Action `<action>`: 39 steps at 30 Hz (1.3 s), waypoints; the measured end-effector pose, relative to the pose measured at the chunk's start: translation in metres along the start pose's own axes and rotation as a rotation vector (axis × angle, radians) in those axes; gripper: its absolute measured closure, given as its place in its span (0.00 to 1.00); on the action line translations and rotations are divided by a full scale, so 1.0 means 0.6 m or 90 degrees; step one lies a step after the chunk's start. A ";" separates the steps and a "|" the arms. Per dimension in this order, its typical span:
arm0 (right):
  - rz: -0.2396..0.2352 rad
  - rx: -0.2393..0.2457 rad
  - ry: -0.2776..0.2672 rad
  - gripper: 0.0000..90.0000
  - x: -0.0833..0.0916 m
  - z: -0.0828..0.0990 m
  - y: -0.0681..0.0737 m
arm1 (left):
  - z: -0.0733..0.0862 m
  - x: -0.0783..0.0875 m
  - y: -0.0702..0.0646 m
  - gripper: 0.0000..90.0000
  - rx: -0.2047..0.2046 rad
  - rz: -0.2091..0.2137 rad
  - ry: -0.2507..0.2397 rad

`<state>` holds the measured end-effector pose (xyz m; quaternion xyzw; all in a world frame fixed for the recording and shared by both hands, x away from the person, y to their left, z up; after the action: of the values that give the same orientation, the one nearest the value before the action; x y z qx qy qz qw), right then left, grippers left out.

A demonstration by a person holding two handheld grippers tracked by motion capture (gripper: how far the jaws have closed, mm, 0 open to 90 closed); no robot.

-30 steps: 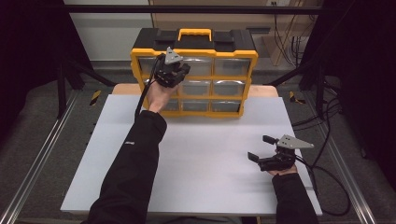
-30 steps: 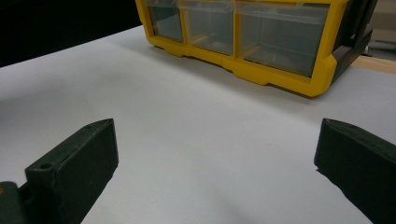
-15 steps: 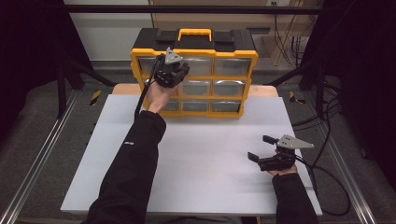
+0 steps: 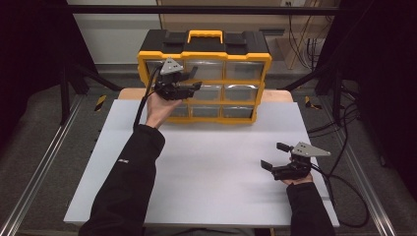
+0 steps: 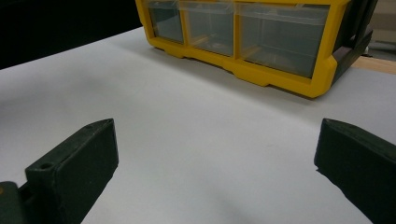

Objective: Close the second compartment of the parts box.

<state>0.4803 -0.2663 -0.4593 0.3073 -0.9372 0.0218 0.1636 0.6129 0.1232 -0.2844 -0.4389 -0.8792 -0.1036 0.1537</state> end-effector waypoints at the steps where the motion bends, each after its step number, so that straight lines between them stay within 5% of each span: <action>1: 0.000 0.000 0.000 0.00 0.000 0.000 0.000 | 0.002 0.003 -0.001 0.37 0.002 0.003 -0.002; 14: 0.001 0.000 0.000 0.00 0.000 0.000 0.000 | 0.025 0.038 -0.025 0.05 0.018 0.036 -0.008; 39: 0.004 -0.001 0.003 0.00 -0.001 0.001 0.000 | 0.107 0.098 -0.067 0.02 0.011 0.065 -0.036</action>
<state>0.4807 -0.2662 -0.4599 0.3046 -0.9376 0.0226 0.1663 0.5357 0.1634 -0.3245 -0.4848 -0.8604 -0.0753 0.1376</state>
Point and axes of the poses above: each handheld gripper's, and its own axes: x roughly backward along the jaws, z roughly out of its underside, y roughly to its left, the point moved 1 cm from there along -x, roughly forward along the jaws, and after that the axes turned 10 degrees about z, right-handed, at the moved point
